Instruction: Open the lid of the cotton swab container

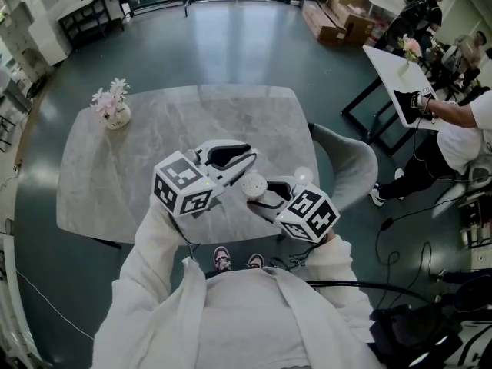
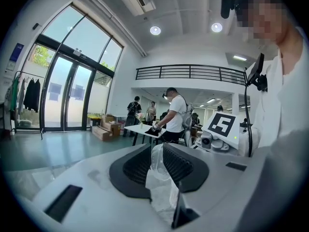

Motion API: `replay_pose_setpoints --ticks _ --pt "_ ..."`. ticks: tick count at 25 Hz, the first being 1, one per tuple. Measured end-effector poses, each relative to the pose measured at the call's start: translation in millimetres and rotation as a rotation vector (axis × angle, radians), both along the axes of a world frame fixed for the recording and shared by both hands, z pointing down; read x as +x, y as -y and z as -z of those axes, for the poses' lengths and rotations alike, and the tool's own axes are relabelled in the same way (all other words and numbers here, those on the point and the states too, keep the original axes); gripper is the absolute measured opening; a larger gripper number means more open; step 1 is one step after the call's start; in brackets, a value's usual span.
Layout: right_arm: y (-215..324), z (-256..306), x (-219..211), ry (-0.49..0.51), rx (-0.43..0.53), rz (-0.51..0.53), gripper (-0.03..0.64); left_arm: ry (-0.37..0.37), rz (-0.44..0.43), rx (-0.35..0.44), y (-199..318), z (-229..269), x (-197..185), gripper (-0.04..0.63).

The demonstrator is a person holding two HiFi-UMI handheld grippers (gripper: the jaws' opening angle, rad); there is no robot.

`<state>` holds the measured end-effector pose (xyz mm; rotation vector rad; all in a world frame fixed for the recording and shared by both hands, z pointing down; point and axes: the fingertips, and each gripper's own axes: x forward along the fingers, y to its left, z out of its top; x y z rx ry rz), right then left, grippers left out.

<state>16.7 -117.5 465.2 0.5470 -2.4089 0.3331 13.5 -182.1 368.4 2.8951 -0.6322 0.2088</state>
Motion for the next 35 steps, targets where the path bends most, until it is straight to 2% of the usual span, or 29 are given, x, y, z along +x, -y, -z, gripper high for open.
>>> replay_pose_setpoints --ticks 10,15,27,30,35 --pt "-1 3 10 0.027 -0.042 -0.045 0.282 0.009 -0.012 0.015 -11 5 10 0.077" --pt "-3 1 13 0.029 -0.059 -0.068 0.282 -0.008 -0.004 -0.002 -19 2 11 0.101" --pt "1 4 39 0.050 -0.052 -0.132 0.282 -0.020 0.035 -0.025 -33 -5 24 0.126" --pt "7 5 49 0.064 -0.039 -0.191 0.282 -0.024 0.110 -0.022 -31 -6 25 0.124" --pt "21 12 63 0.107 0.019 -0.316 0.282 -0.036 0.356 -0.021 -21 -14 15 0.124"
